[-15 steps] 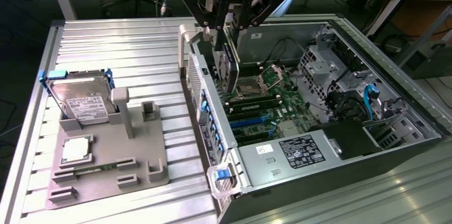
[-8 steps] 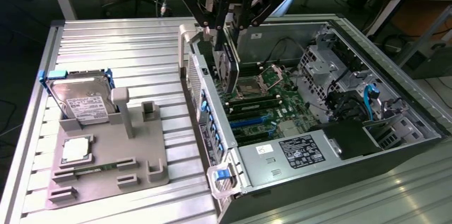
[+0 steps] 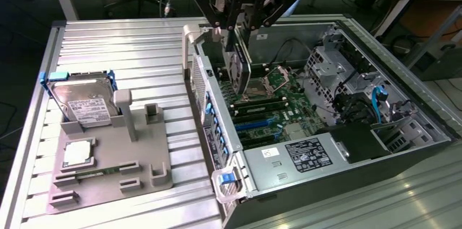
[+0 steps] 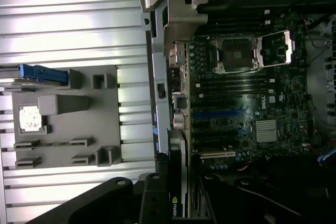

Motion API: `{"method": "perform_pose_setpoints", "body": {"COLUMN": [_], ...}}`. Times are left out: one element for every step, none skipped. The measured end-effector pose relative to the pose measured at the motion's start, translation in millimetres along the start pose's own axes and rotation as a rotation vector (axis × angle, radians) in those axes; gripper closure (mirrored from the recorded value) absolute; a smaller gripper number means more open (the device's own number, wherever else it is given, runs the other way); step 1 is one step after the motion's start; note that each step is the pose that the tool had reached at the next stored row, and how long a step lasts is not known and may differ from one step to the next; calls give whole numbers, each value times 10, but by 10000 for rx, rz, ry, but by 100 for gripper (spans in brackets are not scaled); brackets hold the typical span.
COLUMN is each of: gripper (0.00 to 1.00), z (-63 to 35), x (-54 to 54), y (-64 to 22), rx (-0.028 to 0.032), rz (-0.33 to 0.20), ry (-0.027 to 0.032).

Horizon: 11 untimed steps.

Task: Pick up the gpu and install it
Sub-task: 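Pick up the gpu and move the gpu toward the slot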

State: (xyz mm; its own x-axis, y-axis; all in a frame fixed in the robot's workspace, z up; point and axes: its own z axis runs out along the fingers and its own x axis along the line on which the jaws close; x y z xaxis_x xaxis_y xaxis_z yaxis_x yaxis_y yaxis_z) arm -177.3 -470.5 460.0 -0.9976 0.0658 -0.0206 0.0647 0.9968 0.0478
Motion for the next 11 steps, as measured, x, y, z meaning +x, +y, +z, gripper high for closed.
{"method": "perform_pose_setpoints", "body": {"gripper": [73, 73, 73, 73, 73, 73, 73, 73, 73, 73, 73], "z": [0, 1, 1, 2, 2, 2, 3, 3, 3, 4, 4], "x": [-18, -31, -48, -63, -76, -90, -113, -127, -144, -159, -181], "y": [1, 2, 3, 4, 5, 6, 7, 8, 9, 10, 12], "rx": [0, 0, 0, 0, 0, 0, 0, 0, 0, 0, 0], "rz": [0, 0, -1, -1, 0, -1, -1, -1, 0, 0, 0], "ry": [0, 0, 0, 0, 0, 0, 0, 0, 0, 0, 0]}}
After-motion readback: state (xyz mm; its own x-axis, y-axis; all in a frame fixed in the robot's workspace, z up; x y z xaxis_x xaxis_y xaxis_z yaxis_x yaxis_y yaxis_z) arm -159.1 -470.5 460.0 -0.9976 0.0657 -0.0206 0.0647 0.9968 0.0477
